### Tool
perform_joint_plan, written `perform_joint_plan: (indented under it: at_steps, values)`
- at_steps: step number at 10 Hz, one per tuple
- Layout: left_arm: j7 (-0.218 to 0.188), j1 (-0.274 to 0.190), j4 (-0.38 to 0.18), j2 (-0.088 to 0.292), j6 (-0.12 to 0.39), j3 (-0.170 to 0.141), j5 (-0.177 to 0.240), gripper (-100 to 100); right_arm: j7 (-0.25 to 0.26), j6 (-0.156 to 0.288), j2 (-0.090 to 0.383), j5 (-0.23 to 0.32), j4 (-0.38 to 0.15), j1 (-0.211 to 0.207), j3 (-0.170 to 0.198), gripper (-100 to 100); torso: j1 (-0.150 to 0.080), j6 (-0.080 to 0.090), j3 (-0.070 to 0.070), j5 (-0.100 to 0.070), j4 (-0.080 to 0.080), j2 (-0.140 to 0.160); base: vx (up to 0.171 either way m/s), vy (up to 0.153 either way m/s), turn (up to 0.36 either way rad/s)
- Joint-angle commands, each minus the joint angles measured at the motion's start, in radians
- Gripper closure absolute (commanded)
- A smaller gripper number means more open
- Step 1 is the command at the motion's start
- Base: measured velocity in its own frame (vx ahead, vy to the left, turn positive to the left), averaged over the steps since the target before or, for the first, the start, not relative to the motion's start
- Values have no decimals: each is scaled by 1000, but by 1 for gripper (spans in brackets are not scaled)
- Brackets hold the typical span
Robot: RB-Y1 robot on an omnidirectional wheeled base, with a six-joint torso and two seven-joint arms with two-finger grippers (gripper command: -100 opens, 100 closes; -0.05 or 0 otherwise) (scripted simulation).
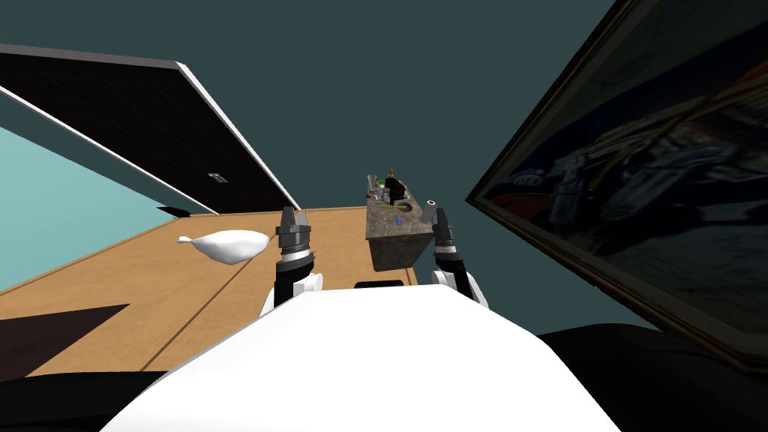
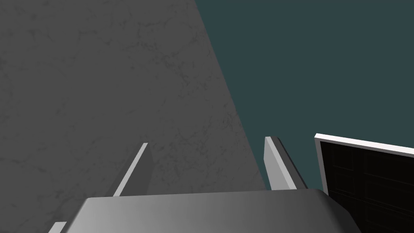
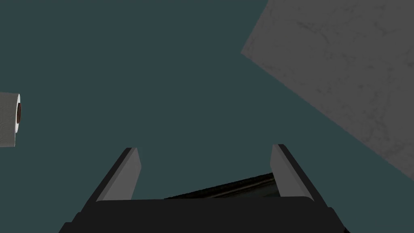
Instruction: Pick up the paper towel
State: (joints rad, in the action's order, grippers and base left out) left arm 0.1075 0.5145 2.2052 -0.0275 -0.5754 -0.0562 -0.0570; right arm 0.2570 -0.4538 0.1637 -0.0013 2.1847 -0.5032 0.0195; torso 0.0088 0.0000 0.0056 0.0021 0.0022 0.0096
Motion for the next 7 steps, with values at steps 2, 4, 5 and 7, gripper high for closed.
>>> perform_joint_plan:
  at_steps: [2,4,5,7]
  values:
    - [0,0,0,0,0,0,0,0,42,27,19,45,-47,2,-9,-100,-3,-1,-2,-1,-1,-4,-43,61,142]
    - [0,0,0,0,0,0,0,0,56,36,27,62,-66,2,-13,-100,-7,0,-4,-2,-2,-8,-21,29,83]
    - [0,0,0,0,0,0,0,0,56,36,27,62,-66,2,-13,-100,-8,0,-5,-2,-2,-8,7,-10,-29]
    - [0,0,0,0,0,0,0,0,56,36,27,62,-66,2,-13,-100,-10,0,-6,-2,-2,-10,0,-1,-2]
